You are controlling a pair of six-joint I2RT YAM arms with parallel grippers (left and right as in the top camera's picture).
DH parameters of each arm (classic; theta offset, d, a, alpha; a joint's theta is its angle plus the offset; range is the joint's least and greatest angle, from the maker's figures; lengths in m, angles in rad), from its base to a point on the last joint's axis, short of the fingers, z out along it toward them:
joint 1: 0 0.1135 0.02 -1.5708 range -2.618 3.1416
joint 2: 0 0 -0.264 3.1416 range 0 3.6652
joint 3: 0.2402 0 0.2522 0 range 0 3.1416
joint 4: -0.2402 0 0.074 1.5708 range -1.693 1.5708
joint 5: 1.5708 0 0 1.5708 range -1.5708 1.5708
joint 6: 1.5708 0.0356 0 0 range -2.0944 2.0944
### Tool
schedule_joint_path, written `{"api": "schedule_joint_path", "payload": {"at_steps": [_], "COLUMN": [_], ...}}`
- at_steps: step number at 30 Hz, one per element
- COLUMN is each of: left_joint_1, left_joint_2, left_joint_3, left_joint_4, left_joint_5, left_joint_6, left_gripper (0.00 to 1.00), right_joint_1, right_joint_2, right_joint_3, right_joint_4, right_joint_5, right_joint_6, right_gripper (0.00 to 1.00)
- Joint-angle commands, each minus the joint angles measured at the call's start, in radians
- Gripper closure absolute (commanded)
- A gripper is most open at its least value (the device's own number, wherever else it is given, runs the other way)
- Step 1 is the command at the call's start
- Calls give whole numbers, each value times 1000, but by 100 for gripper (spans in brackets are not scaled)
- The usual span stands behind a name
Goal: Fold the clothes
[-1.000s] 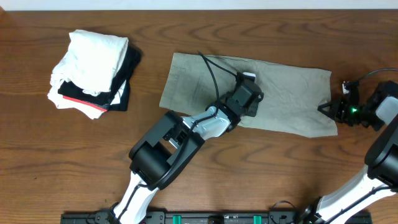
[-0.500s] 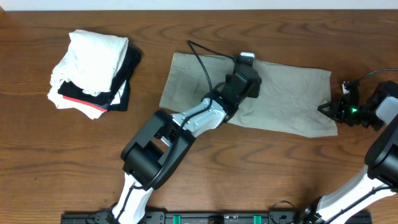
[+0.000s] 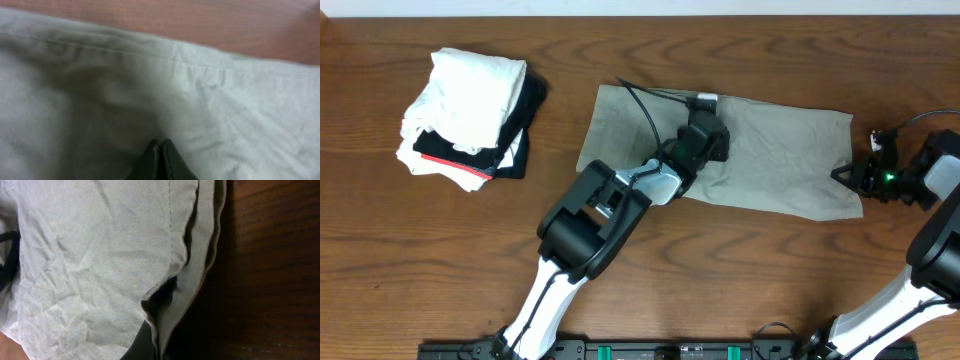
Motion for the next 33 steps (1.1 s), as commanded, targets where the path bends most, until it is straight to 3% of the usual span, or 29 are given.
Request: {"api": "schedule_joint_path", "payload": {"at_steps": [1, 9, 15, 22, 33], "left_joint_1": [-1, -2, -4, 4, 53], "left_joint_2": [20, -23, -24, 58, 98], "left_joint_3": [13, 91, 140, 140, 160], "left_joint_4": [-10, -2, -7, 23, 64], "left_joint_5": [29, 95, 66, 12, 45], "left_joint_6": [-23, -23, -23, -18, 17], "left_gripper": [94, 94, 94, 94, 94], "right_joint_1": [12, 12, 12, 16, 27], "right_joint_2": [-12, -12, -12, -12, -12], "right_joint_3": [6, 6, 6, 6, 6], "right_joint_4": [3, 7, 5, -7, -1], "right_joint_5": [3, 3, 3, -1, -1], "right_joint_6": [3, 13, 13, 13, 13], "right_gripper": [99, 99, 99, 99, 99]}}
